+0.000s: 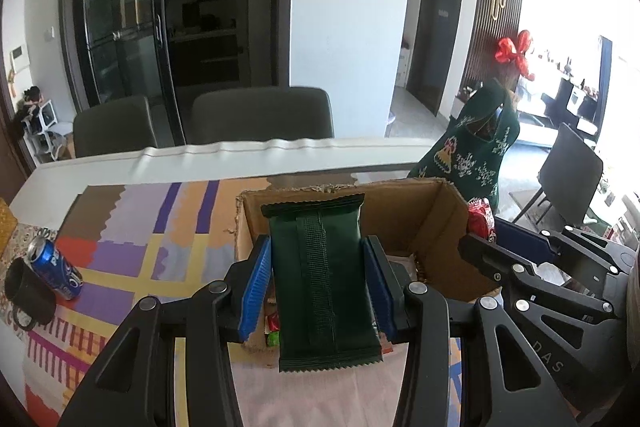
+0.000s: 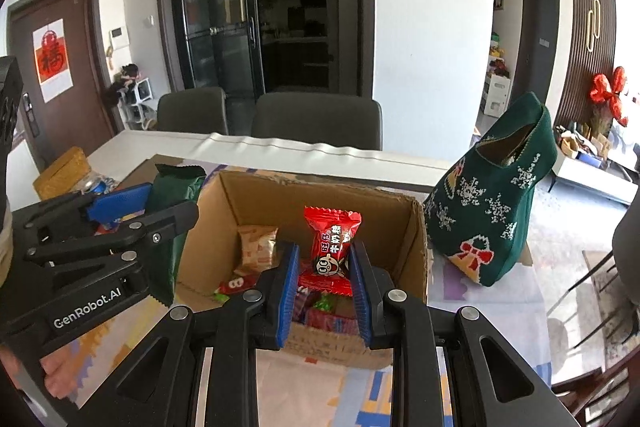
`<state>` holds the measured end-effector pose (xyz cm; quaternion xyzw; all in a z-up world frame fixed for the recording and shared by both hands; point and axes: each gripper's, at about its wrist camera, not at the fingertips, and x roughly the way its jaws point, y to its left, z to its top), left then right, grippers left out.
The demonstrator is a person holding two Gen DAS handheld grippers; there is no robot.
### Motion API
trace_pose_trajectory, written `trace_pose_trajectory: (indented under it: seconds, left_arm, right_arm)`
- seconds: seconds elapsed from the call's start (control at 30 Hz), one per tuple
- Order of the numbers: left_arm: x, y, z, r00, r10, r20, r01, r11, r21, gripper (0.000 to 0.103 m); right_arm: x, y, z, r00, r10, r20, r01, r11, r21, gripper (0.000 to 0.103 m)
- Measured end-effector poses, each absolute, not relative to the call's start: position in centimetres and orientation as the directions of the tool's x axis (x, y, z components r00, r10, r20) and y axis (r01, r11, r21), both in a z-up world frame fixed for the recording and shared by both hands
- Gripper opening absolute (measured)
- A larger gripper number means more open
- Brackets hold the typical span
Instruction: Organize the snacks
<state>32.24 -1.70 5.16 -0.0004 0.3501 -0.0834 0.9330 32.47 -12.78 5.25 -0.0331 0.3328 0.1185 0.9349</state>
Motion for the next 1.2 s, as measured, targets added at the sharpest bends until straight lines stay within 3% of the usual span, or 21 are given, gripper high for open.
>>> trace_pose_trajectory:
  seconds: [0.07, 0.13, 0.17, 0.23, 0.37, 0.63, 0.93, 1.2]
  left_arm:
    - [33.0, -1.7, 4.9, 0.735, -0.149, -0.661, 0.148, 0.987, -0.058, 0.047]
    - [33.3, -1.6, 4.7, 0.738, -0.122, -0.663, 0.128, 0.991, -0.040, 0.065]
    - [33.3, -1.5, 4.7, 0.742, -0.115, -0.660, 0.122, 0.992, -0.035, 0.068]
    - [32.8, -1.3, 4.7, 0.755, -0.099, -0.648, 0.114, 0.993, -0.019, 0.070]
    - [31.5, -0.9, 4.6, 0.771, -0.081, -0.632, 0.101, 0.995, -0.005, 0.079]
    - [26.3, -0.8, 5.3, 0.820, -0.042, -0.571, 0.073, 0.997, 0.033, 0.100]
    - [20.0, -0.4, 6.5, 0.846, -0.046, -0.531, 0.073, 0.997, 0.030, 0.103]
    - [14.5, -0.5, 6.9, 0.866, -0.033, -0.500, 0.070, 0.996, 0.056, 0.103]
  right_arm:
    - [33.3, -12.9, 4.9, 0.743, 0.197, -0.640, -0.239, 0.971, 0.022, 0.027]
    - [33.8, -13.0, 4.6, 0.739, 0.192, -0.646, -0.228, 0.973, 0.029, 0.029]
    - [34.2, -13.2, 4.5, 0.736, 0.183, -0.652, -0.215, 0.976, 0.032, 0.033]
    - [34.3, -13.5, 4.3, 0.737, 0.160, -0.657, -0.186, 0.982, 0.031, 0.051]
    - [33.3, -13.9, 4.3, 0.756, 0.123, -0.643, -0.154, 0.988, 0.009, 0.052]
    - [29.0, -14.6, 5.1, 0.796, 0.091, -0.599, -0.115, 0.993, -0.001, 0.070]
    - [22.5, -15.0, 6.9, 0.844, 0.073, -0.531, -0.100, 0.995, -0.022, 0.082]
    - [17.0, -15.4, 7.2, 0.866, 0.049, -0.497, -0.078, 0.996, -0.039, 0.085]
